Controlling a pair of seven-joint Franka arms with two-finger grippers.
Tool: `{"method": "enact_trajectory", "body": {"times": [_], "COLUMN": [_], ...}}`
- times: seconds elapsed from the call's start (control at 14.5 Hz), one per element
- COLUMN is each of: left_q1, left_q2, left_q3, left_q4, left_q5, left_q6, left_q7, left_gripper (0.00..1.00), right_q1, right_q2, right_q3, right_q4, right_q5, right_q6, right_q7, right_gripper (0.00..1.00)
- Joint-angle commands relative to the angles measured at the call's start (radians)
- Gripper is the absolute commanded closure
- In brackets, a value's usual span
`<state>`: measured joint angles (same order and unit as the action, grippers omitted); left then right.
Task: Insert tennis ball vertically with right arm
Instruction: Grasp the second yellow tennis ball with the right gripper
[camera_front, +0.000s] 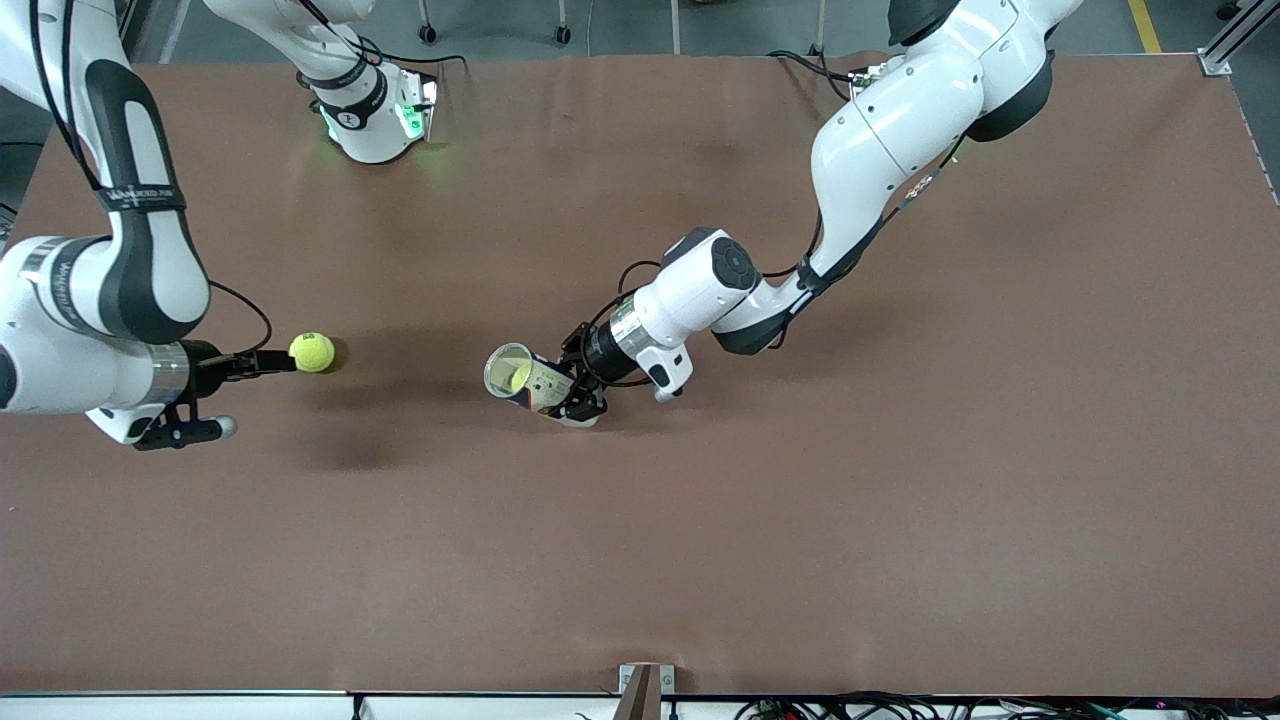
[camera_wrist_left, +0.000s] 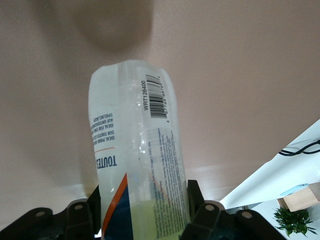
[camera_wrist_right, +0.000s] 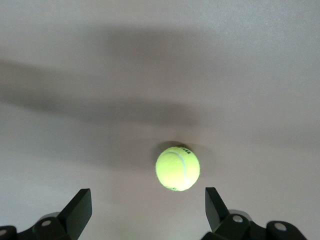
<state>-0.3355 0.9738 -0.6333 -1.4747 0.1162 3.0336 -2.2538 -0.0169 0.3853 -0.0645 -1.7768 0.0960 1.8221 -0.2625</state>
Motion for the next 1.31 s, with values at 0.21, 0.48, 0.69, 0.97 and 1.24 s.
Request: {"method": "enact_trajectory", "body": {"times": [0.21, 0.48, 0.69, 0.97, 1.24], "left_q1": [0.009, 0.009, 0.009, 0.007, 0.007], "left_q2": [0.000, 0.000, 0.000, 0.000, 0.000], "left_q3": [-0.017, -0.017, -0.017, -0.017, -0.017], "left_q4": [-0.004, -0.004, -0.004, -0.004, -0.004], "left_q5": [-0.024, -0.026, -0.026, -0.027, -0.027], "left_q6": [0.018, 0.018, 0.016, 0.014, 0.013], "left_q7": [0.028, 0.023, 0.023, 0.017, 0.019], "left_gripper": [0.33, 0.33, 0.33, 0.31, 0.31], "right_q1": [-0.014, -0.012, -0.014, -0.017, -0.032], "right_q2": [-0.025, -0.022, -0.020, -0.008, 0.009], "right_q3": [0.009, 0.009, 0.009, 0.009, 0.011], "right_q4": [-0.197, -0.276, -0.289, -0.294, -0.305], "right_q5": [-0.050, -0.052, -0.052, -0.052, -0.052], "right_q6": [0.161, 0.252, 0.256, 0.279, 0.296], "right_q7": [-0.015, -0.017, -0.017, -0.017, -0.018], "right_gripper": [0.00, 0.00, 0.00, 0.00, 0.00]}}
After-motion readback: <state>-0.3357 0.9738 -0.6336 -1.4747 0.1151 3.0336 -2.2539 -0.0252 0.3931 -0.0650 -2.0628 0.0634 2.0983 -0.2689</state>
